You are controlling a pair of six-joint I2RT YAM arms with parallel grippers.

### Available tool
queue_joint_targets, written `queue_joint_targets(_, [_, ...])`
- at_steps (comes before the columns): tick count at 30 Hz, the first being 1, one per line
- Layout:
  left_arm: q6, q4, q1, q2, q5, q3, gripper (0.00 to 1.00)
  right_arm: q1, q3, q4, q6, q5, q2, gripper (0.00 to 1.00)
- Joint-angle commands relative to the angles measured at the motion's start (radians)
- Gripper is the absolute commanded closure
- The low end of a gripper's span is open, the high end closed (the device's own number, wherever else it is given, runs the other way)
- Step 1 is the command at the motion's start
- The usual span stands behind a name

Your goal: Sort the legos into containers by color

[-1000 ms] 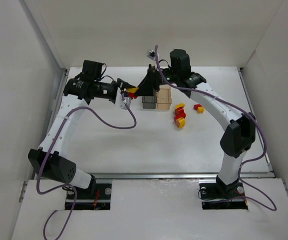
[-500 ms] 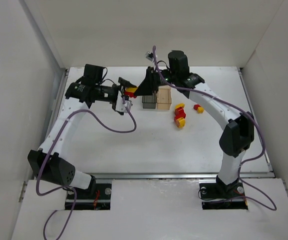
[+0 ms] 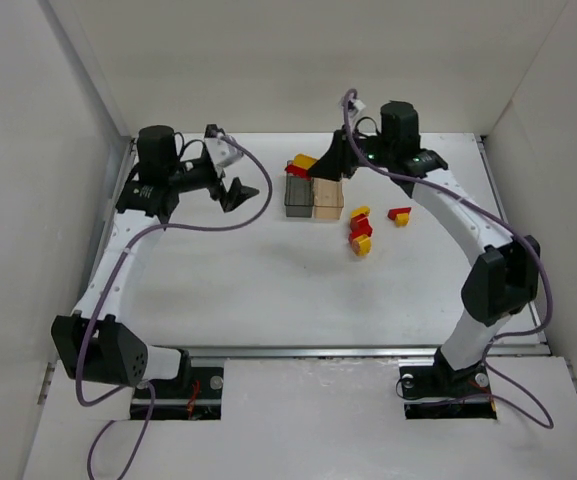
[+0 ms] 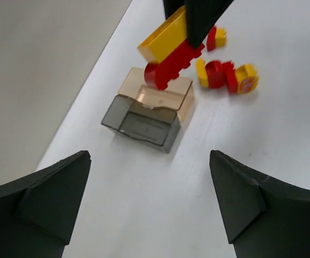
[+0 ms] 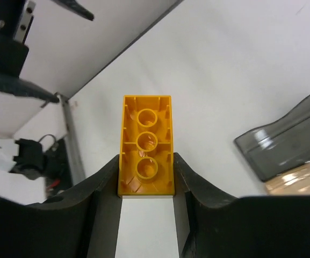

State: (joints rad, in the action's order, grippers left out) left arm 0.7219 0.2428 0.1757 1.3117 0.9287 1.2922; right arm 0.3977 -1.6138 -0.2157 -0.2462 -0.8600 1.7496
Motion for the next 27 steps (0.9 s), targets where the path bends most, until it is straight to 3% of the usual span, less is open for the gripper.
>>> queue_joint_targets(1, [-0.369,-0.073,-0.045,0.063,0.244,0.111,0.12,-0.003,-0.003,0.062,0.177,-0.023,-0.125,1.00])
queue_joint_targets(3, [-0.427,-0.042,-0.058,0.105,0.397,0.143,0.12,-0.003,-0.003,0.047,0.267,-0.043,-0.148,1.00])
queue_joint_targets(7, [-0.524,-0.071,-0.058,0.178,0.495,0.190,0.12,-0.003,-0.043,-0.074,0.410,-0.082,-0.148,1.00])
queue_joint_targets(10, [-0.524,-0.096,-0.058,0.178,0.509,0.200,0.09,0.021,-0.095,-0.154,0.453,-0.024,-0.124,1.00])
queue_joint_targets(15, [-0.547,-0.125,-0.039,0.187,0.490,0.210,0.09,0.055,-0.115,-0.140,0.466,0.015,-0.102,1.00])
queue_joint_targets(18, [-0.468,-0.050,-0.003,0.187,0.403,0.240,0.15,0.075,-0.115,-0.140,0.466,0.024,-0.075,1.00])
queue_joint_targets(21, [-0.231,0.151,0.036,0.207,0.297,0.283,0.17,0.075,-0.147,-0.140,0.456,0.006,-0.052,1.00])
queue_joint_targets(27, [-0.107,0.207,0.048,0.207,0.237,0.302,0.11,0.086,-0.147,-0.140,0.456,-0.019,-0.052,1.00])
